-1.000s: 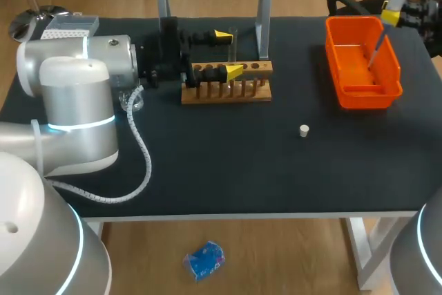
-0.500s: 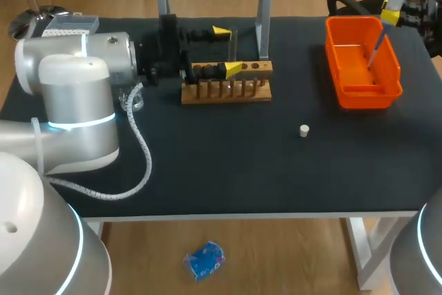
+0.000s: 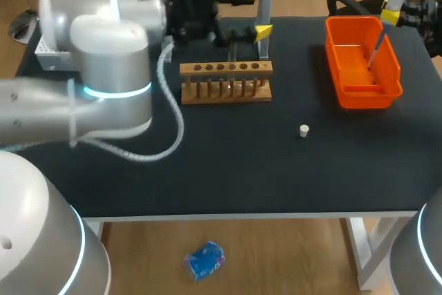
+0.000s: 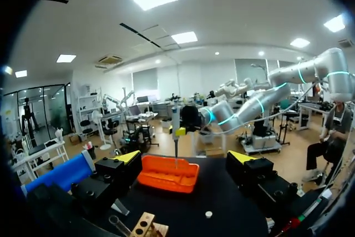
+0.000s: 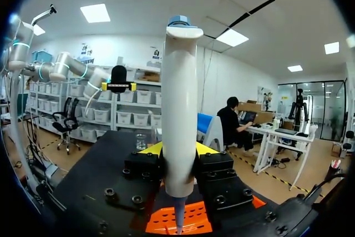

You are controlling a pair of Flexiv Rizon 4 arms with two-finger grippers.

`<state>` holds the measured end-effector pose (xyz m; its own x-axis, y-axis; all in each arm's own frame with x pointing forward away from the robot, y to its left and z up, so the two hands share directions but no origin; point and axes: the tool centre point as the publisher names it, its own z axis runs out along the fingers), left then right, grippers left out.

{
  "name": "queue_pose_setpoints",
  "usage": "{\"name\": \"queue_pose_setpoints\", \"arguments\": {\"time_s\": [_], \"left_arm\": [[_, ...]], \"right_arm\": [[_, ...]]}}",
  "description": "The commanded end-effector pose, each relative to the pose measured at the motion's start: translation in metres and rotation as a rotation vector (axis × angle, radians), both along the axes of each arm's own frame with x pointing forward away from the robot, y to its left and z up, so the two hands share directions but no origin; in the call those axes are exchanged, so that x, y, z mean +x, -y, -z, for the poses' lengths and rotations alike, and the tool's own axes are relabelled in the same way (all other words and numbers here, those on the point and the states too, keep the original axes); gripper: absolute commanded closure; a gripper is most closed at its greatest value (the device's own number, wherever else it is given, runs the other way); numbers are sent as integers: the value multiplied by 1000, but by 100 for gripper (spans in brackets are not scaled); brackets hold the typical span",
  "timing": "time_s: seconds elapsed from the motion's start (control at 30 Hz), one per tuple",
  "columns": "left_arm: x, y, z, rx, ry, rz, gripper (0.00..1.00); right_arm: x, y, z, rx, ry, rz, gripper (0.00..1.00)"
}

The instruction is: Invert the test tube, pick up the pipette, mount the tip to pipette, aspirate from beaker and dispense into the tube, eject the tip, return the pipette, and cap with the stopper.

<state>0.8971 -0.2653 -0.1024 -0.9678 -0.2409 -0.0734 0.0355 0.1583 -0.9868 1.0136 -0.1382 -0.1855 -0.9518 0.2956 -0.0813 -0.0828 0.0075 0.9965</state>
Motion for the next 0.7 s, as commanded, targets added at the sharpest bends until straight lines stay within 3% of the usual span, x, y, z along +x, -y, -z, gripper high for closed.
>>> {"name": "queue_pose_setpoints", "arguments": {"time_s": [0.03,0.13,0.3,0.7], "left_arm": [[42,59,-2,183,-62,50,0],[56,78,-3,237,-87,68,0],[70,116,-11,253,-97,71,0],[70,116,-11,253,-97,71,0]], "right_arm": [[1,1,0,0,1,-4,100],[1,1,0,0,1,-4,100],[1,1,0,0,1,-4,100],[1,1,0,0,1,-4,100]]}}
